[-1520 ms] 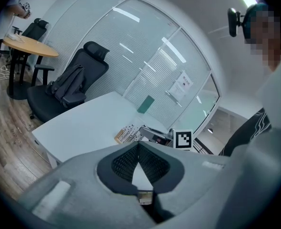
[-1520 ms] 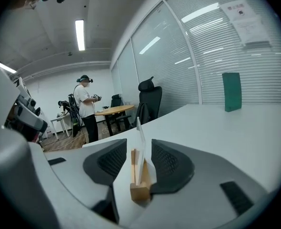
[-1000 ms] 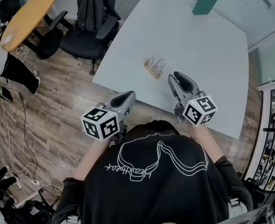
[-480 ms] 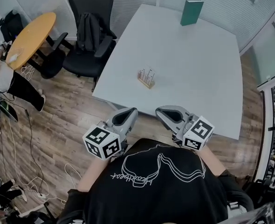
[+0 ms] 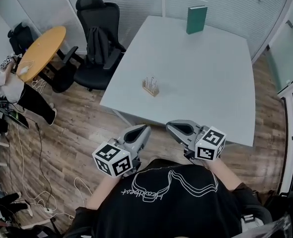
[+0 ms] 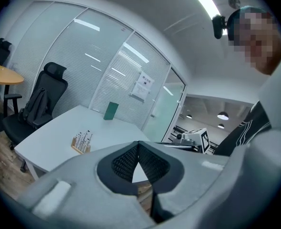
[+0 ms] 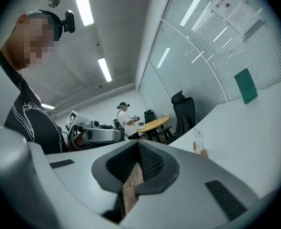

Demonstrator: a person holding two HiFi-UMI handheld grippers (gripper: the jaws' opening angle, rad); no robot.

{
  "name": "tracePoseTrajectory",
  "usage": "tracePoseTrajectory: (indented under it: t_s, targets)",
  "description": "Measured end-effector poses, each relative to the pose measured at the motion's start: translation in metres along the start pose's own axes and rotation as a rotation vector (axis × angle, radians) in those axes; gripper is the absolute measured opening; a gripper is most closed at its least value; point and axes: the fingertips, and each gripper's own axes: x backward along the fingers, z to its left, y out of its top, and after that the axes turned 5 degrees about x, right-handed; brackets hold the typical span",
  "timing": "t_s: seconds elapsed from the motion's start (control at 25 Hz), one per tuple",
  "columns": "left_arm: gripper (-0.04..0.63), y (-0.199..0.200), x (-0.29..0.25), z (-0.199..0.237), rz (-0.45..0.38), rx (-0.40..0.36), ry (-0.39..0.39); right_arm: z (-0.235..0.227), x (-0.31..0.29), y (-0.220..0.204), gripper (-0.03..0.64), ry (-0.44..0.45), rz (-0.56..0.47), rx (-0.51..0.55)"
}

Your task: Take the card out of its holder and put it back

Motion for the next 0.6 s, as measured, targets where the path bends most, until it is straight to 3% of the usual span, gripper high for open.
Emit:
tracePoseTrajectory:
  t_s: [0.6]
  targets:
    - [0.012, -0.018, 0.018, -0.059, -0.038, -0.046, 0.031, 0.043, 0.045, 0.001, 0.008, 0.047, -0.026, 0.042]
